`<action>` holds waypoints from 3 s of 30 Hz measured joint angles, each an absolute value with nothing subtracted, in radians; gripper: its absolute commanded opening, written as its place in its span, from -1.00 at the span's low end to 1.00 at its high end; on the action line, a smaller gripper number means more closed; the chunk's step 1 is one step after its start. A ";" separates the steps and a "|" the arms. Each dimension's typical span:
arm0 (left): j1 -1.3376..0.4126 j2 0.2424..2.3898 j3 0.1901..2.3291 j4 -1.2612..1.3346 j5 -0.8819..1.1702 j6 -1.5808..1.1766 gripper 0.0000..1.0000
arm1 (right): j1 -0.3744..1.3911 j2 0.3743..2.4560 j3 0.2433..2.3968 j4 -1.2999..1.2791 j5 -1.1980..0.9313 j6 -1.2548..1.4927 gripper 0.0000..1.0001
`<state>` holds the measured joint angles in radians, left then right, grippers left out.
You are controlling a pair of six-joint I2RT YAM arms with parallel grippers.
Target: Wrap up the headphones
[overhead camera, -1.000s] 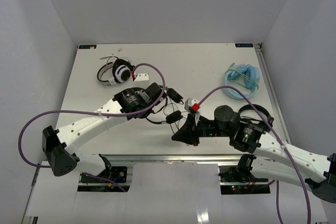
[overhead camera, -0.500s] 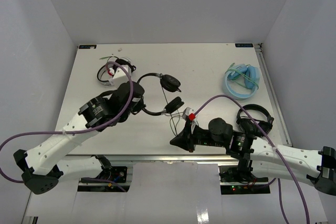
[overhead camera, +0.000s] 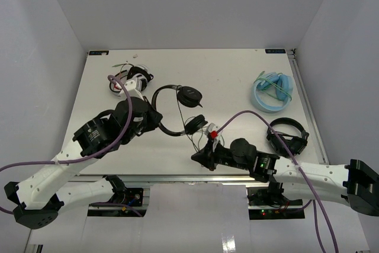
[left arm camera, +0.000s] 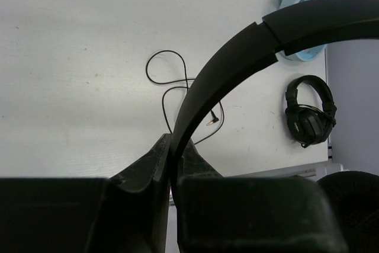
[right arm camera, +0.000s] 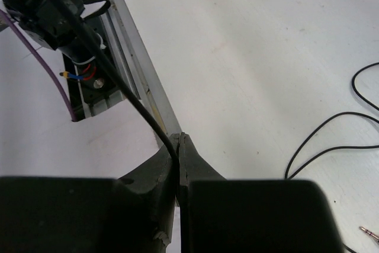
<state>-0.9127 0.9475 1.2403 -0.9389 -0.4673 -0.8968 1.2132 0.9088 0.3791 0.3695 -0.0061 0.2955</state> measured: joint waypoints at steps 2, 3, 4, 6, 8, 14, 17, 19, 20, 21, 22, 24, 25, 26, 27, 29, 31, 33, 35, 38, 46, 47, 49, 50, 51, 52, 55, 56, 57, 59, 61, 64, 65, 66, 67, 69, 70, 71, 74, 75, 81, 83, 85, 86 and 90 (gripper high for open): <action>-0.913 0.938 1.234 -0.936 -0.452 -0.895 -1.00 | 1.213 0.935 0.368 0.398 0.013 0.290 -0.85; -0.913 0.935 1.234 -0.936 -0.446 -0.892 -1.00 | 1.213 0.947 0.364 0.412 0.025 0.286 -0.85; -0.913 0.933 1.234 -0.936 -0.441 -0.890 -1.00 | 1.213 0.957 0.363 0.422 0.040 0.283 -0.85; -0.913 0.929 1.234 -0.935 -0.431 -0.886 -1.00 | 1.213 0.971 0.362 0.441 0.072 0.279 -0.85; -0.913 0.925 1.233 -0.935 -0.417 -0.881 -1.00 | 1.213 0.980 0.361 0.460 0.110 0.273 -0.85; -0.912 0.918 1.231 -0.952 -0.349 -0.821 -1.00 | 1.213 0.990 0.350 0.502 0.266 0.228 -0.85; -0.911 0.922 1.231 -0.975 -0.307 -0.778 -1.00 | 1.213 0.982 0.349 0.502 0.331 0.201 -0.85; -0.909 0.921 1.221 -0.965 -0.246 -0.732 -1.00 | 1.212 0.958 0.349 0.496 0.374 0.178 -0.85; -0.909 0.921 1.212 -0.960 -0.215 -0.710 -1.00 | 1.209 0.946 0.351 0.493 0.392 0.168 -0.85; -0.909 0.922 1.203 -0.959 -0.185 -0.689 -1.00 | 1.205 0.934 0.354 0.488 0.408 0.160 -0.85; -0.909 0.923 1.193 -0.957 -0.155 -0.669 -1.00 | 1.200 0.922 0.358 0.484 0.424 0.151 -0.85; -0.908 0.926 1.176 -0.960 -0.106 -0.632 -1.00 | 1.186 0.915 0.382 0.453 0.445 0.134 -0.85; -0.907 0.926 1.170 -0.962 -0.088 -0.614 -1.00 | 1.180 0.916 0.400 0.435 0.454 0.125 -0.85; -0.906 0.926 1.166 -0.965 -0.072 -0.597 -1.00 | 1.174 0.917 0.422 0.418 0.465 0.117 -0.85; -0.906 0.926 1.163 -0.965 -0.061 -0.584 -1.00 | 1.169 0.918 0.444 0.408 0.473 0.109 -0.85; -0.904 0.927 1.159 -0.963 -0.039 -0.560 -1.00 | 1.165 0.921 0.488 0.391 0.488 0.090 -0.85; -0.903 0.932 1.158 -0.963 -0.025 -0.541 -1.00 | 1.165 0.934 0.525 0.385 0.500 0.071 -0.85; -0.901 0.941 1.157 -0.963 -0.018 -0.524 -1.00 | 1.165 0.950 0.556 0.376 0.519 0.050 -0.85; -0.899 0.954 1.152 -0.963 -0.018 -0.510 -1.00 | 1.160 0.967 0.577 0.362 0.534 0.023 -0.85; -0.898 0.969 1.138 -0.962 -0.018 -0.498 -1.00 | 1.147 0.995 0.602 0.340 0.554 -0.012 -0.85; -0.897 0.972 1.133 -0.964 -0.016 -0.476 -1.00 | 1.100 1.008 0.625 0.321 0.576 -0.060 -0.75; -0.897 0.973 1.133 -0.966 -0.014 -0.473 -1.00 | 1.092 1.004 0.625 0.320 0.576 -0.060 -0.75; -0.898 0.975 1.133 -0.972 -0.006 -0.463 -1.00 | 1.068 0.992 0.625 0.316 0.577 -0.059 -0.76; -0.898 0.978 1.133 -0.976 0.001 -0.459 -1.00 | 1.056 0.986 0.625 0.316 0.576 -0.058 -0.78; -0.899 0.982 1.132 -0.980 0.007 -0.454 -1.00 | 1.044 0.980 0.625 0.316 0.576 -0.056 -0.81; -0.899 0.987 1.132 -0.983 0.011 -0.451 -1.00 | 1.035 0.975 0.625 0.316 0.574 -0.055 -0.84; -0.899 1.004 1.132 -0.988 0.017 -0.445 -1.00 | 1.012 0.970 0.625 0.319 0.554 -0.050 -0.85; -0.899 1.010 1.132 -0.987 0.017 -0.444 -1.00 | 1.005 0.970 0.625 0.320 0.543 -0.049 -0.85; -0.899 1.015 1.132 -0.987 0.016 -0.443 -1.00 | 0.996 0.970 0.625 0.320 0.529 -0.048 -0.85; -0.899 1.025 1.132 -0.987 0.007 -0.442 -1.00 | 0.980 0.970 0.625 0.320 0.496 -0.046 -0.85; -0.899 1.038 1.133 -0.994 -0.011 -0.441 -1.00 | 0.968 0.970 0.627 0.315 0.460 -0.045 -0.85; -0.902 1.078 1.151 -1.028 -0.083 -0.439 -1.00 | 0.961 0.969 0.654 0.257 0.416 -0.044 -0.85; -0.902 1.092 1.157 -1.042 -0.117 -0.437 -1.00 | 0.960 0.967 0.677 0.226 0.406 -0.042 -0.85; -0.903 1.112 1.165 -1.054 -0.150 -0.435 -1.00 | 0.959 0.962 0.700 0.194 0.395 -0.041 -0.85; -0.904 1.135 1.175 -1.066 -0.184 -0.434 -1.00 | 0.958 0.957 0.723 0.161 0.383 -0.038 -0.85; -0.904 1.179 1.194 -1.083 -0.254 -0.434 -1.00 | 0.957 0.943 0.764 0.101 0.359 -0.033 -0.85; -0.904 1.201 1.204 -1.088 -0.284 -0.436 -1.00 | 0.957 0.937 0.787 0.063 0.344 -0.029 -0.85; -0.904 1.219 1.213 -1.093 -0.310 -0.437 -1.00 | 0.957 0.935 0.811 0.024 0.329 -0.027 -0.85; -0.906 1.256 1.234 -1.104 -0.386 -0.448 -1.00 | 0.956 0.936 0.865 -0.076 0.269 -0.020 -0.85; -0.906 1.266 1.241 -1.111 -0.411 -0.454 -1.00 | 0.955 0.936 0.879 -0.107 0.244 -0.015 -0.85; -0.910 1.306 1.265 -1.175 -0.566 -0.517 -1.00 | 0.955 0.929 0.896 -0.211 0.076 0.013 -0.85; -0.914 1.319 1.275 -1.207 -0.620 -0.549 -1.00 | 0.954 0.924 0.896 -0.229 0.013 0.020 -0.85; -0.921 1.333 1.287 -1.234 -0.666 -0.580 -1.00 | 0.953 0.921 0.896 -0.238 -0.046 0.024 -0.85; -0.925 1.342 1.294 -1.247 -0.688 -0.597 -1.00 | 0.953 0.922 0.896 -0.239 -0.072 0.026 -0.85; -0.941 1.373 1.310 -1.288 -0.755 -0.658 -1.00 | 0.950 0.924 0.896 -0.237 -0.152 0.038 -0.85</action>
<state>-0.9412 1.3735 1.3097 -1.2876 -0.7555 -0.6580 0.9497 0.9244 0.8955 -0.2369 -0.1517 0.0381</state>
